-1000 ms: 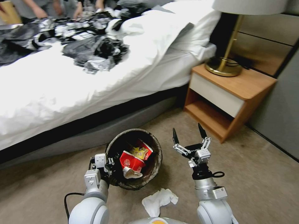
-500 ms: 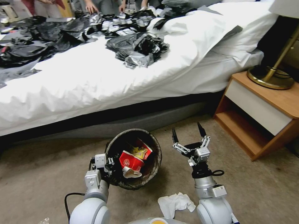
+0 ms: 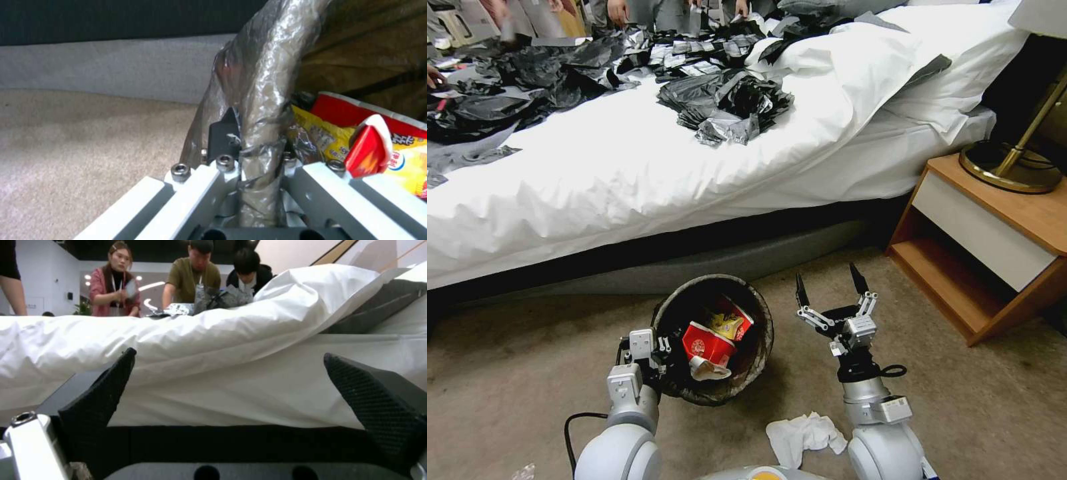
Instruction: Pick up the trash bin, then pick up the garbage from the floor and place it into the trash bin.
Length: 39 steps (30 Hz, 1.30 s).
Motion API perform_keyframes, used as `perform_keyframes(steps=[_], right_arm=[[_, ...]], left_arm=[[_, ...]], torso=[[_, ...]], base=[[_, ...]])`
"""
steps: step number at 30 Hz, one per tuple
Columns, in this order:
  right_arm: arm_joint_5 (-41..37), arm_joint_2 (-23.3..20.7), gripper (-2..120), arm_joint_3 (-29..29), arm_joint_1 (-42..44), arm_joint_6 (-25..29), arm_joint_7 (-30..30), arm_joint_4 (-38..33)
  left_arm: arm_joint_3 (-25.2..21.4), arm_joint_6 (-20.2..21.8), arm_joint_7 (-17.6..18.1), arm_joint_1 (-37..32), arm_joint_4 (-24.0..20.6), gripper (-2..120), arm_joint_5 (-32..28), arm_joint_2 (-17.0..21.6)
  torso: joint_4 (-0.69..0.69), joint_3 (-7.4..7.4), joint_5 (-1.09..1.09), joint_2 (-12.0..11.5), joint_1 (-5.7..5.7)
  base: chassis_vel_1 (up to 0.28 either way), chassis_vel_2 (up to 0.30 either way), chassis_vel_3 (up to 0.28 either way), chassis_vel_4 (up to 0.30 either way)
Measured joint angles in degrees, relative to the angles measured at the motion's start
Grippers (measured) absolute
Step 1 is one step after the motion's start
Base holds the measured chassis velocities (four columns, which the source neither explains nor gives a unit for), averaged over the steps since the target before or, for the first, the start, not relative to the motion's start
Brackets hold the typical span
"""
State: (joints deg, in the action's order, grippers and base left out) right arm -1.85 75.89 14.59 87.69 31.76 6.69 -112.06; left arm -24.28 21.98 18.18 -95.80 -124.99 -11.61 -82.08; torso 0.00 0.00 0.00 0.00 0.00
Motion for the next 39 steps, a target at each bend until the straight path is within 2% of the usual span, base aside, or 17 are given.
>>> perform_keyframes(steps=[17,28,36,39], right_arm=[[-0.1,0.39,100,-0.08,-1.24,0.7,-0.08,0.71],[0.63,0.04,100,0.78,-2.0,0.7,-0.05,0.73],[0.97,-1.64,100,2.18,-3.72,-3.81,1.01,0.0],[-0.38,-3.01,100,1.67,-4.87,-8.9,1.84,-0.25]], left_arm=[[-0.38,0.15,0.16,0.3,0.0,0,-0.37,0.0],[-0.8,0.26,0.17,0.34,-0.14,0,-0.57,0.05],[-1.06,0.29,0.17,0.69,-0.31,0,-0.77,0.12],[-1.17,0.35,0.17,0.74,-0.58,0,-0.94,0.21]], torso=[[0.0,-0.01,-0.01,0.01,-0.02],[0.0,0.0,0.0,0.0,0.0],[0.0,0.0,0.0,0.01,-0.01],[0.01,0.0,0.0,0.0,0.0]], base=[[0.146,-0.143,-0.148,0.141],[-0.007,0.0,0.007,-0.006],[0.0,0.0,0.0,0.0],[0.0,0.0,0.0,0.0]])
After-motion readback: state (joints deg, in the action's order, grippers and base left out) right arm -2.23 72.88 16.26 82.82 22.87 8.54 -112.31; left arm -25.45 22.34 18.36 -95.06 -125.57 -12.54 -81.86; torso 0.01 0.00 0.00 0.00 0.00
